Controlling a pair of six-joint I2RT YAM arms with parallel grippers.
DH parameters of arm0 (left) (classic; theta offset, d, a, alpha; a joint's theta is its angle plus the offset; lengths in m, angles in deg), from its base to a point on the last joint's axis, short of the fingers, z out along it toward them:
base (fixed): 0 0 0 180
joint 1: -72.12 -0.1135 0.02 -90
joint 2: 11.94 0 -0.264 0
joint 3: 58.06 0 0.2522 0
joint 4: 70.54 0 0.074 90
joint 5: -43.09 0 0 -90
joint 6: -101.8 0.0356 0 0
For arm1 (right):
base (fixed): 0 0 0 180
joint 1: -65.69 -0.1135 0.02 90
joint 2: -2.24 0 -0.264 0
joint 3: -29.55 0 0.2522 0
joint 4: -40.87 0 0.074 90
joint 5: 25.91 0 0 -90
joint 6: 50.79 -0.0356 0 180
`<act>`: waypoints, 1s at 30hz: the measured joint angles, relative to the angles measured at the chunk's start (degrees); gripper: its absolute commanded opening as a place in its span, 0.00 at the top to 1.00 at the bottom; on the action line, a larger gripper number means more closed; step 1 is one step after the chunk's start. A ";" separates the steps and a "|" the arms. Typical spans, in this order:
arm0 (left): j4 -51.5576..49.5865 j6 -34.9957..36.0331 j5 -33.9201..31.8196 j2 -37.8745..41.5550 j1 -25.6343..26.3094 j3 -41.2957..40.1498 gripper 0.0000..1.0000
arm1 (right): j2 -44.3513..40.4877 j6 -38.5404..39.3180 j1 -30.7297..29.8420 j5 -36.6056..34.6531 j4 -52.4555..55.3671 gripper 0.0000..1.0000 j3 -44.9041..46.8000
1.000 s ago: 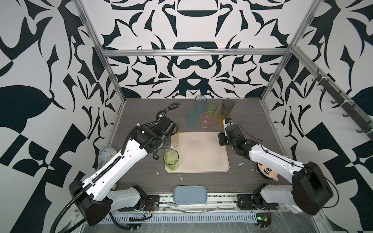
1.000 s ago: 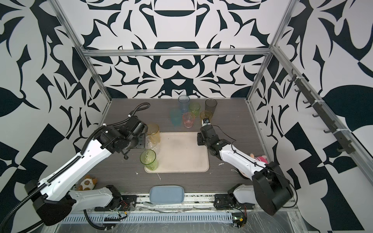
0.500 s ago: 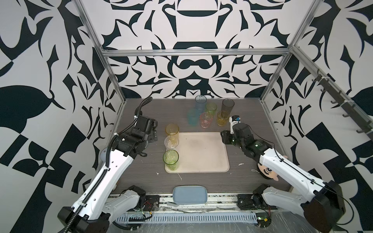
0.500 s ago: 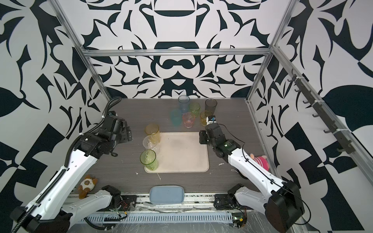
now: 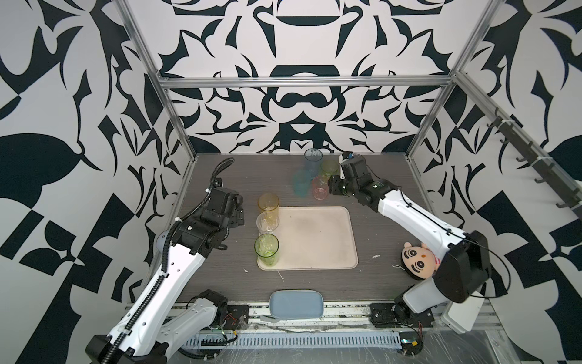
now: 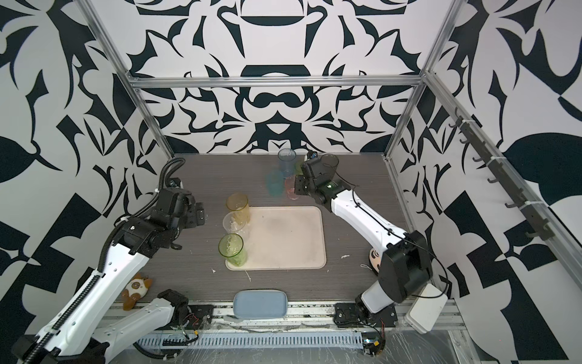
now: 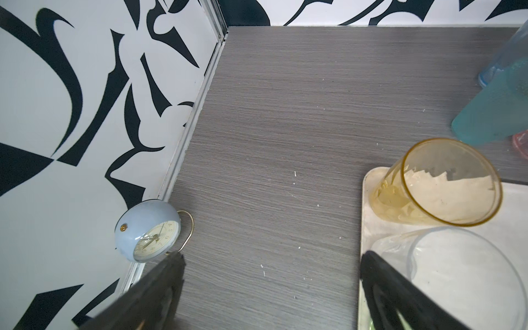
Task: Place the glasses into the tray
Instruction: Pick up the glass from the top-center of the table.
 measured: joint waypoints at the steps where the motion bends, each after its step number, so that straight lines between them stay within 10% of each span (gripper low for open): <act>1: 0.17 0.33 -0.13 0.42 0.00 -0.33 0.01 | 1.31 0.02 0.13 -0.22 -0.09 0.49 -1.44; 30: 1.66 1.95 -2.75 1.81 -0.04 -1.31 0.01 | 37.90 2.47 7.65 2.78 7.23 0.41 -47.08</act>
